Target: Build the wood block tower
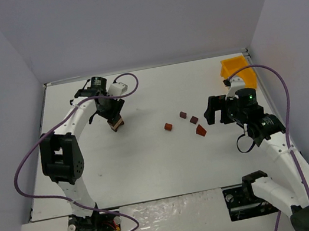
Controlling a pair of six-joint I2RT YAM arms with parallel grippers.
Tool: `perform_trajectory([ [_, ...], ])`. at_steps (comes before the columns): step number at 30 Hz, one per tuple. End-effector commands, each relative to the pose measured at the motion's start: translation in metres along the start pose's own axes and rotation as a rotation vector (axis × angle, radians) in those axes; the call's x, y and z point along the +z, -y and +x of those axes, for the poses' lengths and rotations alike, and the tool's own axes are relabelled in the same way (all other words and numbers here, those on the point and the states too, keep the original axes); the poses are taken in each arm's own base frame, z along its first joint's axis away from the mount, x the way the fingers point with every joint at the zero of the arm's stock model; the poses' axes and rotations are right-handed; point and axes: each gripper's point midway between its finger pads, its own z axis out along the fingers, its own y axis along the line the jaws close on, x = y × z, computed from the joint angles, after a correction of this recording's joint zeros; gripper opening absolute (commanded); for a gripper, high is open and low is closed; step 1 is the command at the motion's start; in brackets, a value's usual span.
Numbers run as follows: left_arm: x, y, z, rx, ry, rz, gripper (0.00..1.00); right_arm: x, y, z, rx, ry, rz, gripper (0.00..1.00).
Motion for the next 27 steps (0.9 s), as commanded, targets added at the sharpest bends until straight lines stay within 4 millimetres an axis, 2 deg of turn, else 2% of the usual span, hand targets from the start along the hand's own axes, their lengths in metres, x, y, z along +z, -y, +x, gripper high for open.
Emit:
perform_trajectory([
  [1, -0.017, -0.007, -0.024, 0.024, 0.081, -0.032, 0.44, 0.0, -0.005, -0.018, -0.015, 0.06, -0.024, 1.0],
  [5, -0.025, -0.009, -0.032, 0.007, 0.107, -0.045, 0.48, 0.0, -0.005, -0.019, -0.017, 0.061, -0.027, 1.0],
  [7, -0.036, -0.011, -0.042, -0.001, 0.143, -0.06, 0.49, 0.0, -0.006, -0.019, -0.018, 0.062, -0.029, 1.0],
  [10, -0.069, -0.01, -0.065, -0.054, 0.252, -0.091, 0.5, 0.001, -0.006, -0.02, -0.019, 0.059, -0.031, 1.0],
  [11, -0.071, -0.012, -0.071, -0.054, 0.277, -0.1, 0.5, 0.002, -0.006, -0.02, -0.02, 0.055, -0.03, 1.0],
  [13, -0.099, -0.004, -0.087, -0.149, 0.404, -0.113, 0.5, 0.004, -0.006, -0.02, -0.022, 0.05, -0.031, 1.0],
  [16, -0.118, 0.012, -0.099, -0.264, 0.519, -0.105, 0.53, 0.007, -0.006, -0.02, -0.019, 0.041, -0.031, 1.0],
  [20, -0.124, 0.044, -0.098, -0.348, 0.569, -0.077, 0.53, 0.012, -0.006, -0.018, -0.002, 0.021, -0.028, 0.99],
  [25, -0.106, 0.088, -0.08, -0.368, 0.523, 0.003, 0.53, 0.028, -0.01, -0.007, 0.01, -0.05, -0.042, 0.94],
  [27, -0.103, 0.097, -0.074, -0.362, 0.505, 0.024, 0.53, 0.037, -0.011, -0.002, 0.012, -0.086, -0.047, 0.9],
])
